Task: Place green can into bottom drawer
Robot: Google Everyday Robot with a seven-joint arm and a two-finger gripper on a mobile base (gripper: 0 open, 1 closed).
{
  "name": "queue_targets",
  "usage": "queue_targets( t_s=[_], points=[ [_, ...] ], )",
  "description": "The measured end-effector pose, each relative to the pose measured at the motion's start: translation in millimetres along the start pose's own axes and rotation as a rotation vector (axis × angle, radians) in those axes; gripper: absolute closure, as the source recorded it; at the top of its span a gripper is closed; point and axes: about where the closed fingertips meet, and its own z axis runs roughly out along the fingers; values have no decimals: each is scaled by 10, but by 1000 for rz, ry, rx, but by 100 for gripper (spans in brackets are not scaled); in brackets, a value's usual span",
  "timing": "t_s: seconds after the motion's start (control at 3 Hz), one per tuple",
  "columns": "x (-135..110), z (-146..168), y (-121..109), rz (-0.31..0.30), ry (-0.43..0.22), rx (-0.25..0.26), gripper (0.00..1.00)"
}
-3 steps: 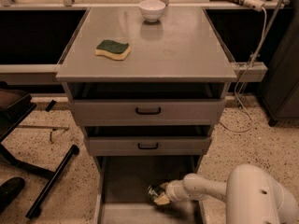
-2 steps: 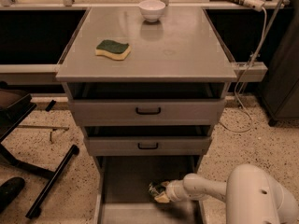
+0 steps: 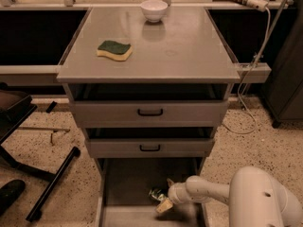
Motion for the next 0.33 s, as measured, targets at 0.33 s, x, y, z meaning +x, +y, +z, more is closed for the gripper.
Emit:
queue_targets(
  t_s=[0.33],
  points=[
    [0, 0, 0, 0, 0, 0, 0]
  ],
)
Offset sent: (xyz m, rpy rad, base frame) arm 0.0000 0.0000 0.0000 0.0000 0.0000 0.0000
